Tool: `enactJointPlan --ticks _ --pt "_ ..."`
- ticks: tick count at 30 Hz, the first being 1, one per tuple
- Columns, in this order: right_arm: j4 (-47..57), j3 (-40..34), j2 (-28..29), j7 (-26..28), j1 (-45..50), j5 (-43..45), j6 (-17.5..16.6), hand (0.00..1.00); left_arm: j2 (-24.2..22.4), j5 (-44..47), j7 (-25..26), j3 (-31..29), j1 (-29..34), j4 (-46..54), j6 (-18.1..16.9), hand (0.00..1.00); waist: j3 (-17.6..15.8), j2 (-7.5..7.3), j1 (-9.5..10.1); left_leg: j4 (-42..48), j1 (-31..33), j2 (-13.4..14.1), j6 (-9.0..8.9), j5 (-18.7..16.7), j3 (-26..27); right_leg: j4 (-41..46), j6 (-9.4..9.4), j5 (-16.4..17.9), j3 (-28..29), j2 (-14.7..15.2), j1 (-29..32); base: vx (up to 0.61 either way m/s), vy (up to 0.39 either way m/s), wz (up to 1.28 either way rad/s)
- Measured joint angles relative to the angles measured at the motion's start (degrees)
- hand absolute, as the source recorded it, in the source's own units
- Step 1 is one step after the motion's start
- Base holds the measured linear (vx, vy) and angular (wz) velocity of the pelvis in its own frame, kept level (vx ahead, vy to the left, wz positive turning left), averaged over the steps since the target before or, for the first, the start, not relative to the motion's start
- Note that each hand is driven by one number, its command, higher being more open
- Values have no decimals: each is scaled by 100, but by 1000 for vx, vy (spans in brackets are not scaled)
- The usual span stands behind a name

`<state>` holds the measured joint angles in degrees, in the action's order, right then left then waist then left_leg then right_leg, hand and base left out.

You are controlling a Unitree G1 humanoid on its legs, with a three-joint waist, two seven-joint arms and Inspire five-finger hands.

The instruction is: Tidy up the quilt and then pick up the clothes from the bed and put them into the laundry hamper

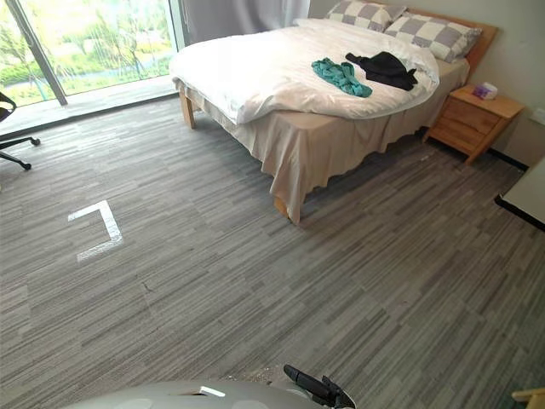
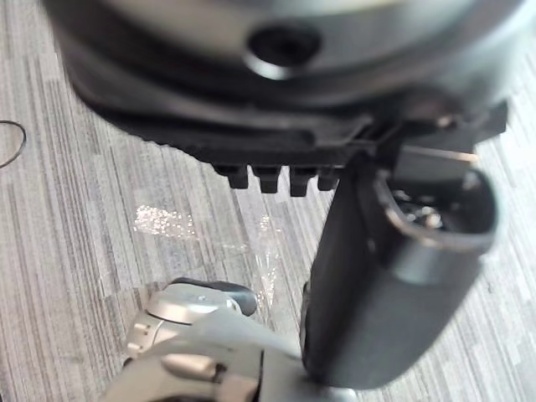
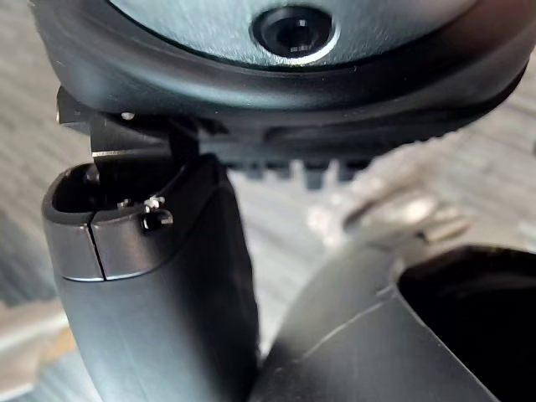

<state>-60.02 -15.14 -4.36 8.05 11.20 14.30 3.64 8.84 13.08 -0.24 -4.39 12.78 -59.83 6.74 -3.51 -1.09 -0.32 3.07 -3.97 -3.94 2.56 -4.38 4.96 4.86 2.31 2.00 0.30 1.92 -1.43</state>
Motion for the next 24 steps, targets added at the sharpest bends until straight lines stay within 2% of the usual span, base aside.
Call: enactJointPlan --ticks 7,11,24 --pt "-22 -68 12 9 21 -8 -16 100 5 -81 -126 2 -113 -112 88 100 -8 21 2 -640 -472 -50 108 242 -61 -302 -10 -17 -86 6 -312 103 19 4" --pt "-107 -124 27 17 -81 -10 -3 100 26 -102 -122 3 -185 -111 101 100 -138 -9 -6 -676 -572 -56 95 234 -46 -351 -9 -17 -90 4 -400 61 -2 -3" --pt "-104 -139 35 31 -83 -18 -19 100 18 -452 -102 8 -217 -103 103 100 -169 -33 -22 -732 -651 -46 37 197 72 -386 1 -16 8 -7 -413 -43 -14 -4"
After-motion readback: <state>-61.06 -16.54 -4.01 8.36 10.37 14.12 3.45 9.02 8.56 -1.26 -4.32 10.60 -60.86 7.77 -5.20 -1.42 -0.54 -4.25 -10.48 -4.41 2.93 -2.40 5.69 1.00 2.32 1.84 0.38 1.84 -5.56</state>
